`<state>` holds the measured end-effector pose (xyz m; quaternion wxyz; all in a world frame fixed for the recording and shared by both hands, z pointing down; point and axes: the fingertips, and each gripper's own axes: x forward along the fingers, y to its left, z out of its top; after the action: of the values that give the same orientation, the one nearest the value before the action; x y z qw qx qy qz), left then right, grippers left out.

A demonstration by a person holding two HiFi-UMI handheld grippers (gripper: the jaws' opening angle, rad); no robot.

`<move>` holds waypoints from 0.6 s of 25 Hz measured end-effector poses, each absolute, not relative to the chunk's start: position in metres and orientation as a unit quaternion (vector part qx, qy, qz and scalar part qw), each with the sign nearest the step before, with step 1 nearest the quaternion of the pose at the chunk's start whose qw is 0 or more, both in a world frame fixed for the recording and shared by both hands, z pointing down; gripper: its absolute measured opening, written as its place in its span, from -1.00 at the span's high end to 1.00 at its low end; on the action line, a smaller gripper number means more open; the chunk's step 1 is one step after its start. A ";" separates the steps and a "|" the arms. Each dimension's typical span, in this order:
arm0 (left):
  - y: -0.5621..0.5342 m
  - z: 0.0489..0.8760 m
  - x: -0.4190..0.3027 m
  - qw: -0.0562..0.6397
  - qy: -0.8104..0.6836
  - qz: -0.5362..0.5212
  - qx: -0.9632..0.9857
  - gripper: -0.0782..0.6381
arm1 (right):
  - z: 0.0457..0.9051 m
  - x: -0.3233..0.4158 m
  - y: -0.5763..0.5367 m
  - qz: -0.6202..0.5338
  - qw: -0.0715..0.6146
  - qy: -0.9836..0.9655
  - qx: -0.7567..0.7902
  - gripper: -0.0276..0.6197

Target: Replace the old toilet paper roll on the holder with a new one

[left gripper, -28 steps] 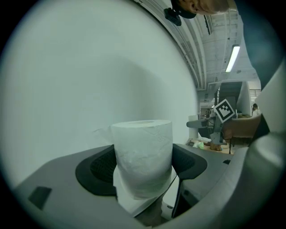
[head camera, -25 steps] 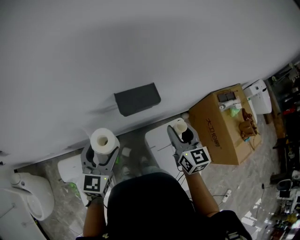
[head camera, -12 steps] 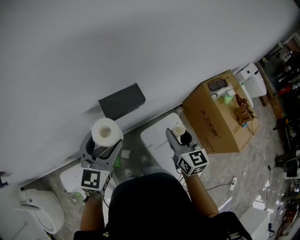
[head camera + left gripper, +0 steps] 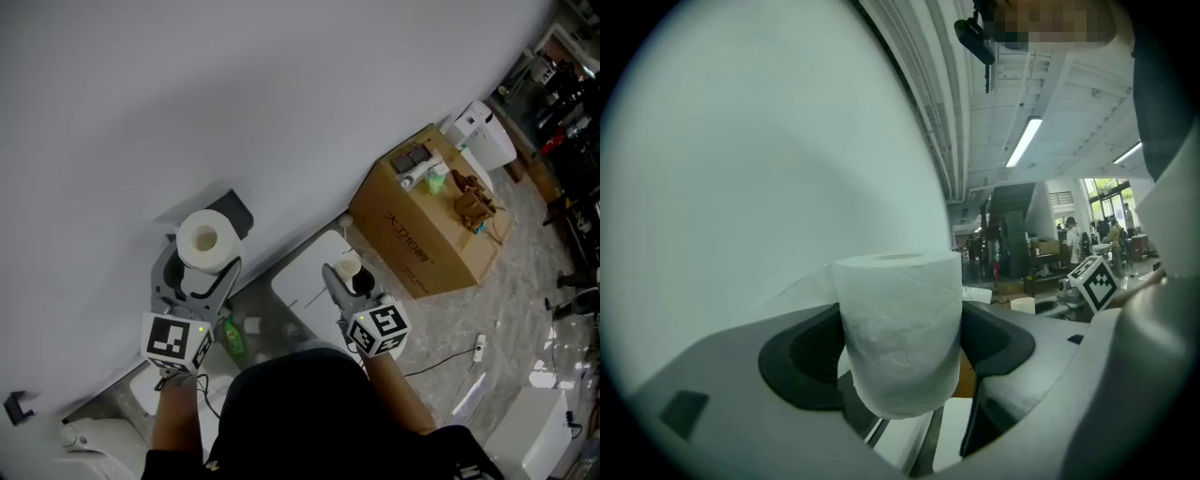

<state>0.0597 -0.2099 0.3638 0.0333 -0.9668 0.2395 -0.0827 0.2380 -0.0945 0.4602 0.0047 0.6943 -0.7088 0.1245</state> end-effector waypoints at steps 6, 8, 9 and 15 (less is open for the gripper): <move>-0.207 0.345 0.112 0.062 0.188 -0.073 -0.977 -0.28 | 0.457 0.261 -0.079 0.123 -0.008 -0.685 0.718 0.33; -0.207 0.342 0.126 0.066 0.174 -0.072 -0.980 -0.28 | 0.456 0.269 -0.076 0.121 -0.010 -0.677 0.725 0.33; -0.208 0.340 0.132 0.067 0.168 -0.072 -0.981 -0.28 | 0.456 0.273 -0.075 0.121 -0.010 -0.674 0.728 0.33; -0.219 0.344 0.146 0.063 0.161 -0.078 -0.982 -0.28 | 0.458 0.285 -0.074 0.125 -0.008 -0.666 0.735 0.33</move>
<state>0.1462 -0.2194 0.3437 0.0630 -0.9818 0.1615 -0.0781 0.2855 -0.0744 0.4578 -0.0079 0.7350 -0.6664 0.1248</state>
